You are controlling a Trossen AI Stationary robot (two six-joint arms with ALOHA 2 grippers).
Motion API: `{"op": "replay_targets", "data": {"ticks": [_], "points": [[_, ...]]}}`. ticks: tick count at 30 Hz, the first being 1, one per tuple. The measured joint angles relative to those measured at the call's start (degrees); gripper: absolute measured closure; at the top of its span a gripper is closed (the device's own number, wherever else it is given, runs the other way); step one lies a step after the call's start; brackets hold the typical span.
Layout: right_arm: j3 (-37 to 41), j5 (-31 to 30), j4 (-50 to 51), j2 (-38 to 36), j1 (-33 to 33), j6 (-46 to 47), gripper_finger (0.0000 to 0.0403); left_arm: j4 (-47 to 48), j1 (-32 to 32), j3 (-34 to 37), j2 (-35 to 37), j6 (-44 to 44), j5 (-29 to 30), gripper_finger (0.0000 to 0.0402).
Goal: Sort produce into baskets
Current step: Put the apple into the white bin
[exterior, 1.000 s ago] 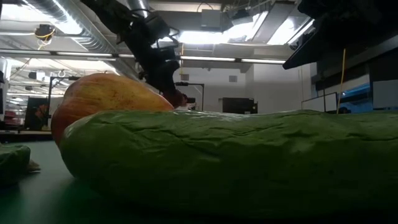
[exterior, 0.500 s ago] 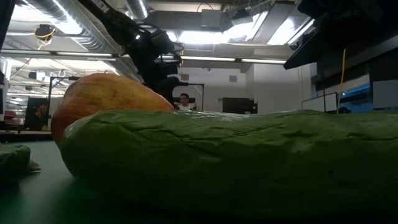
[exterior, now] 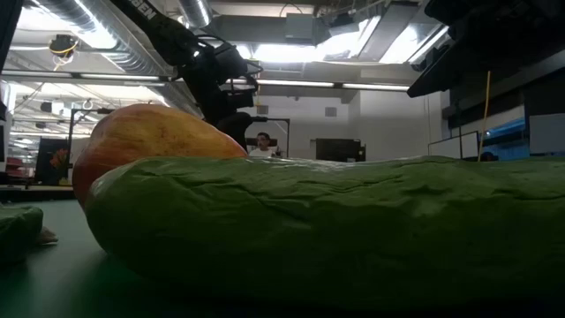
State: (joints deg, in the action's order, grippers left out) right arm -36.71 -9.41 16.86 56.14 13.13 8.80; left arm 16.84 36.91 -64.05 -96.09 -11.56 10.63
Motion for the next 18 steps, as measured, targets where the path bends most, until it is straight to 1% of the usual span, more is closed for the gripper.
{"op": "replay_targets", "data": {"ticks": [5,8,10,12,15,18], "points": [[0.0,0.0,0.0,0.0,0.0,0.0,0.0194,1.7,-1.7,0.0,1.2,-0.8,0.1,0.0083],[0.0,0.0,0.0,0.0,0.0,-0.2,0.0194,4.1,-4.5,0.0,4.6,-1.0,0.1,0.0088],[0.0,0.0,0.0,0.0,0.0,-0.3,0.0194,7.3,-7.3,0.0,7.6,-0.6,0.0,0.0089],[0.0,0.0,0.0,0.0,0.0,-0.4,0.0194,10.7,-10.9,0.0,11.2,1.1,-1.9,0.0089],[0.0,0.0,0.1,0.0,0.0,-0.5,0.0194,14.8,-18.0,0.0,16.4,6.8,-6.7,0.0089],[0.0,-0.1,0.1,0.0,0.0,-0.5,0.0194,17.9,-27.7,0.0,19.8,10.8,-7.5,0.0089]]}}
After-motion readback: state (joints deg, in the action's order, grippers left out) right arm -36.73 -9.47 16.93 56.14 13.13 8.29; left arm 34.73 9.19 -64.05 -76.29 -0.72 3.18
